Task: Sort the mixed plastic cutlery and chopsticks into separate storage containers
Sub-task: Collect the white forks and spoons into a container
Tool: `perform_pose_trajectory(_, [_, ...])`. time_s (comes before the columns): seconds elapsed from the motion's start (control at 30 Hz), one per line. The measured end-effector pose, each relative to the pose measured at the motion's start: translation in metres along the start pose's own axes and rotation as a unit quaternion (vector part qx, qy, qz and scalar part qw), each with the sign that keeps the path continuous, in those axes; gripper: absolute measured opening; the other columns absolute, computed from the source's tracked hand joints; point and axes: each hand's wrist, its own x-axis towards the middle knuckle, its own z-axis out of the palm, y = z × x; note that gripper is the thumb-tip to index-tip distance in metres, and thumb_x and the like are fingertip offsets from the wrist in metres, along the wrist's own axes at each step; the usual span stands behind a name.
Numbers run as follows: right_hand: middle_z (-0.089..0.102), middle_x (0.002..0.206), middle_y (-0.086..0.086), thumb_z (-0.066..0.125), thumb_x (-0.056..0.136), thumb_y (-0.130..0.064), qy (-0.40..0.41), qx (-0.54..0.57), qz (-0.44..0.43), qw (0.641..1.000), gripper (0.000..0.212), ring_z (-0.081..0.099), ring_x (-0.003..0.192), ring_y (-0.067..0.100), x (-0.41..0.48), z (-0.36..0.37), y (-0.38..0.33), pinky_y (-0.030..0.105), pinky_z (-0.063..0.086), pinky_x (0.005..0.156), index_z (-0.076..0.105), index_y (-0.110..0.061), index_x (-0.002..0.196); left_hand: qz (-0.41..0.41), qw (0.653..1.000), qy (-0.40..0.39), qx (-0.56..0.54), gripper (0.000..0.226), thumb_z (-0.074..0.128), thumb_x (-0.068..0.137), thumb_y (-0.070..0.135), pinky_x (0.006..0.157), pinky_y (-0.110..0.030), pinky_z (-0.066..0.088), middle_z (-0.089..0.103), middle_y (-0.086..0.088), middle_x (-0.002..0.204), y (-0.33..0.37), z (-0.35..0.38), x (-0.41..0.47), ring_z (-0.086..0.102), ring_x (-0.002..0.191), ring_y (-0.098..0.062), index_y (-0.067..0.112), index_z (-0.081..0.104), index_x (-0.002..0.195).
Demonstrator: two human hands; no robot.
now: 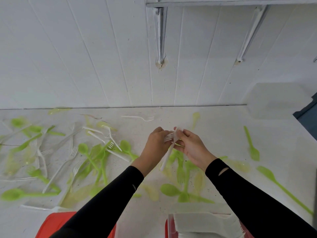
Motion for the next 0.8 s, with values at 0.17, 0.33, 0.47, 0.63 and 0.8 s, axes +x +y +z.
perform_pose_trajectory(0.17, [0.063,0.105,0.016,0.046,0.105,-0.025,0.025,0.073,-0.001,0.997,0.016,0.071,0.086,0.029,0.002,-0.002,-0.009,0.045,0.059,0.082,0.052,-0.013,0.113,-0.136,0.963,-0.045,-0.228,0.015,0.057,0.099,0.013,0.059,-0.024,0.057,0.070,-0.001,0.083,0.006,-0.018,-0.006,0.069,0.067,-0.014,0.012,0.070,0.106])
perform_pose_trajectory(0.33, [0.052,0.091,0.007,0.042,0.106,-0.024,0.021,-0.006,0.025,0.999,0.018,0.056,0.064,0.021,0.014,0.005,-0.013,0.033,0.050,0.062,0.054,-0.026,0.118,-0.199,0.906,0.043,-0.372,0.022,0.054,0.101,0.021,0.061,-0.029,0.055,0.062,-0.003,0.087,-0.016,-0.065,-0.012,0.065,0.075,-0.015,0.022,0.069,0.117])
perform_pose_trajectory(0.47, [0.062,0.093,0.005,0.047,0.100,-0.019,-0.021,-0.180,0.033,0.983,0.019,0.040,0.052,0.014,0.039,0.028,-0.008,0.024,0.032,0.049,0.058,-0.028,0.114,-0.252,0.883,0.136,-0.371,0.021,0.063,0.096,0.025,0.045,-0.020,0.038,0.052,0.009,0.071,-0.055,-0.106,-0.011,0.046,0.055,-0.009,0.017,0.071,0.114])
perform_pose_trajectory(0.63, [0.061,0.086,0.002,0.046,0.096,-0.015,0.002,-0.407,-0.018,0.913,0.010,0.047,0.062,0.015,0.084,0.052,0.000,0.024,0.035,0.053,0.056,-0.013,0.098,-0.319,0.895,0.198,-0.242,0.017,0.067,0.092,0.031,0.042,-0.019,0.025,0.039,0.012,0.050,-0.100,-0.152,-0.003,0.032,0.049,-0.010,0.017,0.070,0.082])
perform_pose_trajectory(0.8, [0.048,0.071,0.003,0.051,0.096,-0.024,0.033,-0.463,0.001,0.886,0.015,0.043,0.052,0.018,0.129,0.064,0.006,0.022,0.032,0.040,0.049,-0.011,0.088,-0.310,0.942,0.129,-0.010,0.028,0.062,0.094,0.036,0.062,-0.028,0.042,0.065,0.008,0.061,-0.136,-0.167,0.010,0.058,0.065,-0.017,0.012,0.075,0.087])
